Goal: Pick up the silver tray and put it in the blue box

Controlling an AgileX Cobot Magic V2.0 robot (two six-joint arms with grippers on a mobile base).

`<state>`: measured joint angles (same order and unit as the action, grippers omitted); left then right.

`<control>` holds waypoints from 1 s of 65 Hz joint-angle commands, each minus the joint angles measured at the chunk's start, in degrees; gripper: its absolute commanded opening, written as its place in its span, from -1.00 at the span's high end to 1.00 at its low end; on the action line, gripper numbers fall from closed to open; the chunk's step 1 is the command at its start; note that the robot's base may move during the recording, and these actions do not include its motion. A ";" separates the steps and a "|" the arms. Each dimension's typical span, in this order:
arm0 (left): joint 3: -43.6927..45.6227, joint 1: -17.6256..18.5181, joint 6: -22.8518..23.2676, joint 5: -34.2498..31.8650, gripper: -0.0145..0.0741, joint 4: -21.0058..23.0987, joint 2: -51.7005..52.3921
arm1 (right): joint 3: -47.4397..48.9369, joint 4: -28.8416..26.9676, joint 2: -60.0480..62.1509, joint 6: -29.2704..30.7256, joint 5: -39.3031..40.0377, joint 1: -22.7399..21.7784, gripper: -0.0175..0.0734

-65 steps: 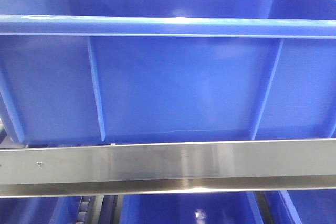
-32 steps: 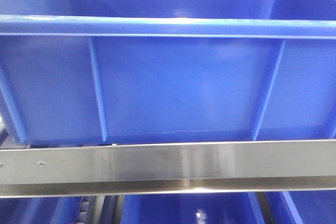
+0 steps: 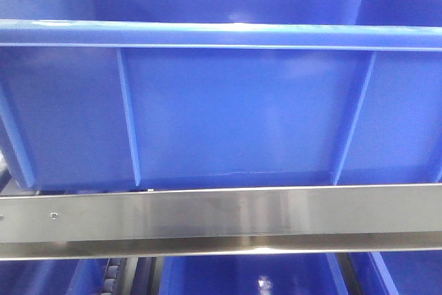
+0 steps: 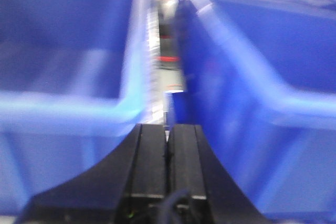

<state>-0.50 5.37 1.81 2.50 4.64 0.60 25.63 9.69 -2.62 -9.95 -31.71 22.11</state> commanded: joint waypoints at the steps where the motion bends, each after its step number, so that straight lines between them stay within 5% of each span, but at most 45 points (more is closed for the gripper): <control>1: -0.95 -1.38 -0.22 -7.86 0.89 0.62 0.94 | 1.41 0.81 -0.77 0.59 5.21 -0.08 0.49; 54: -0.92 -1.77 -0.22 -5.57 0.89 0.62 0.94 | 0.91 1.97 -0.70 0.59 6.65 -0.23 0.49; 65: -0.92 -1.77 -0.22 -5.57 0.89 0.62 0.94 | -2.67 2.40 -0.65 0.59 7.19 -7.66 0.49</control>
<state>-1.62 3.72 1.72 1.34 4.75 0.69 23.35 11.65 -2.44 -9.95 -30.27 18.27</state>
